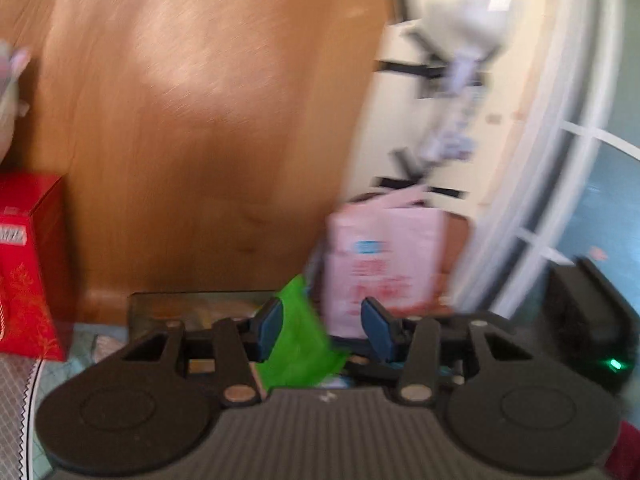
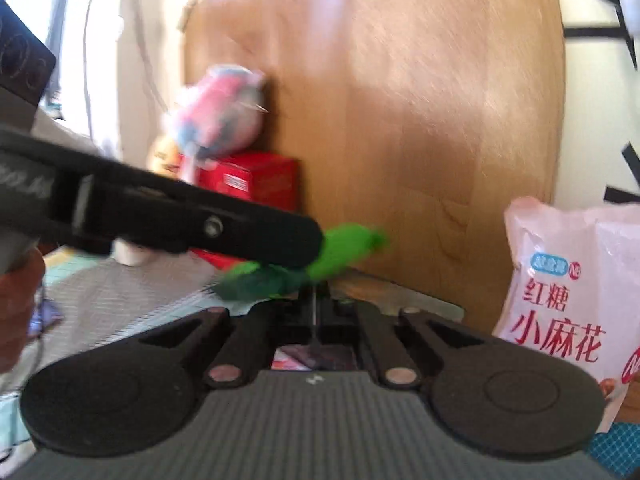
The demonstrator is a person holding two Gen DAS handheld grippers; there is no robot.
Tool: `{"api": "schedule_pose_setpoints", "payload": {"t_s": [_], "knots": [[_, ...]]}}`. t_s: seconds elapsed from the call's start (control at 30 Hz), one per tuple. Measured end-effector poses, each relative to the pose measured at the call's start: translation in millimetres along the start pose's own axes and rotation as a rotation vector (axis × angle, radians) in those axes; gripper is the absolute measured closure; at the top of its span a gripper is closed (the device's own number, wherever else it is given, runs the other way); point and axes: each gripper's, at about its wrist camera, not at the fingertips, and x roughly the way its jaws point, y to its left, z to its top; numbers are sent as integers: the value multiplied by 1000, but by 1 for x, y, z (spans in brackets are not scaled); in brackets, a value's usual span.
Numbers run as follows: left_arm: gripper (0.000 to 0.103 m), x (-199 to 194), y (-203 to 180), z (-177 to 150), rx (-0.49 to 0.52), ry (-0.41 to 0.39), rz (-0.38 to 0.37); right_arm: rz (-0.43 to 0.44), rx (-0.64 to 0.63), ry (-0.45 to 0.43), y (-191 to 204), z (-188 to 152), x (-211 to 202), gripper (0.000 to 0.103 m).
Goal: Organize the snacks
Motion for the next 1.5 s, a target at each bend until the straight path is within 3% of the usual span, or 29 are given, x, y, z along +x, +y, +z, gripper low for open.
{"api": "schedule_pose_setpoints", "payload": {"t_s": [0.1, 0.23, 0.4, 0.5, 0.57, 0.63, 0.7, 0.77, 0.8, 0.87, 0.93, 1.03, 1.17, 1.37, 1.5], "knots": [[60, 38, 39, 0, -65, 71, 38, -49, 14, 31, -12, -11, 29, 99], [60, 65, 76, -11, -176, 138, 97, -209, 23, 98, -28, -19, 75, 99], [55, 30, 83, -44, -177, 128, -1, -25, 135, 65, -30, -45, 38, 94], [53, 26, 83, -77, -192, 237, -44, 90, 169, 126, -21, -73, 17, 89], [51, 25, 84, -96, -206, 304, -79, 109, 138, 152, -3, -92, 1, 76], [41, 17, 83, -117, -231, 359, -110, 149, 101, 160, 15, -106, -15, 71], [37, 8, 82, -133, -246, 381, -141, 175, 19, 165, 36, -117, -25, 70], [27, 5, 78, -144, -260, 396, -145, 160, -82, 164, 53, -121, -26, 55], [24, 7, 77, -147, -265, 399, -140, 151, -116, 169, 60, -121, -22, 53], [27, 14, 77, -153, -287, 395, -144, 136, -143, 213, 65, -122, -6, 55], [41, 25, 78, -157, -328, 406, -134, 130, -159, 224, 68, -123, 5, 54], [49, 23, 76, -155, -344, 387, -92, 91, -150, 212, 72, -122, 1, 61], [50, 11, 71, -135, -329, 348, -141, 81, -116, 136, 65, -109, -16, 66], [49, 12, 62, -64, -257, 203, -102, -16, -143, 0, 51, -59, -13, 67], [48, 46, 69, -21, -246, 151, -57, -85, -121, -72, 24, -28, 16, 67]]}}
